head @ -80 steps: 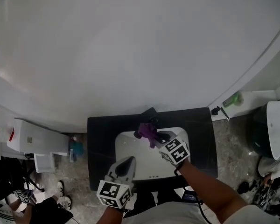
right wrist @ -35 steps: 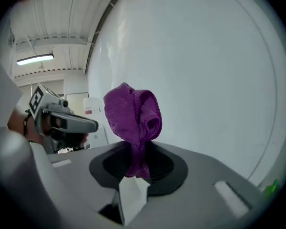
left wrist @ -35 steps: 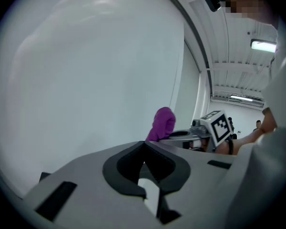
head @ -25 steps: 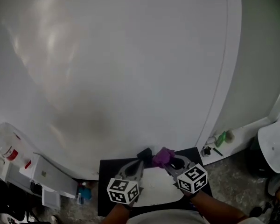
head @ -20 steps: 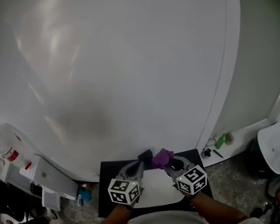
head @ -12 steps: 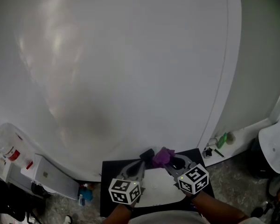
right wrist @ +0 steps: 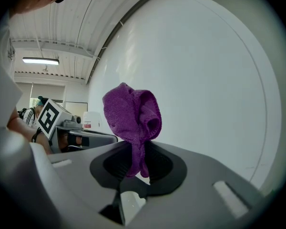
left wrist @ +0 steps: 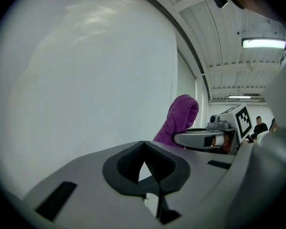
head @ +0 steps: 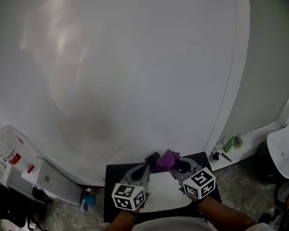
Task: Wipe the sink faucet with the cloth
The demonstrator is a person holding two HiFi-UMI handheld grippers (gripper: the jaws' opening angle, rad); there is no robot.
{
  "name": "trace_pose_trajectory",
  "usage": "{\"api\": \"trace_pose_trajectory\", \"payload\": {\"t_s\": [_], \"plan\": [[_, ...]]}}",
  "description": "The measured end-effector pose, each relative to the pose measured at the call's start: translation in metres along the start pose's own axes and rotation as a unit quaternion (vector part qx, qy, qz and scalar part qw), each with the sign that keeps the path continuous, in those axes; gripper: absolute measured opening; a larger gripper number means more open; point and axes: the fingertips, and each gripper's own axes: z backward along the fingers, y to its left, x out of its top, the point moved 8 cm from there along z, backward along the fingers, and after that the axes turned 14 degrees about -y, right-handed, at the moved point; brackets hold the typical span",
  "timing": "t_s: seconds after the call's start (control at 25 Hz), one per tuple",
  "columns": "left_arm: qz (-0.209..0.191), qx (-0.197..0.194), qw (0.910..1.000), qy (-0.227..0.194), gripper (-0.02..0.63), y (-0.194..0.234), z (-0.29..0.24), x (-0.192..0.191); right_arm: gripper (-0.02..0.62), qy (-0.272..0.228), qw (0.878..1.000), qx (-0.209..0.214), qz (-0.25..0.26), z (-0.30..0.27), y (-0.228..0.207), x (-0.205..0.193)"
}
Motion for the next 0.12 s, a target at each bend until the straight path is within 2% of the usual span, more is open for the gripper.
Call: {"api": "trace_pose_trajectory", "payload": {"t_s": [0.12], "plan": [[-0.001, -0.001, 1.0000, -0.002, 0.006, 0.0025, 0.0008, 0.0015, 0.069, -0.001, 1.000, 0.003, 0.003, -0.0037, 0.0026, 0.0008]]}}
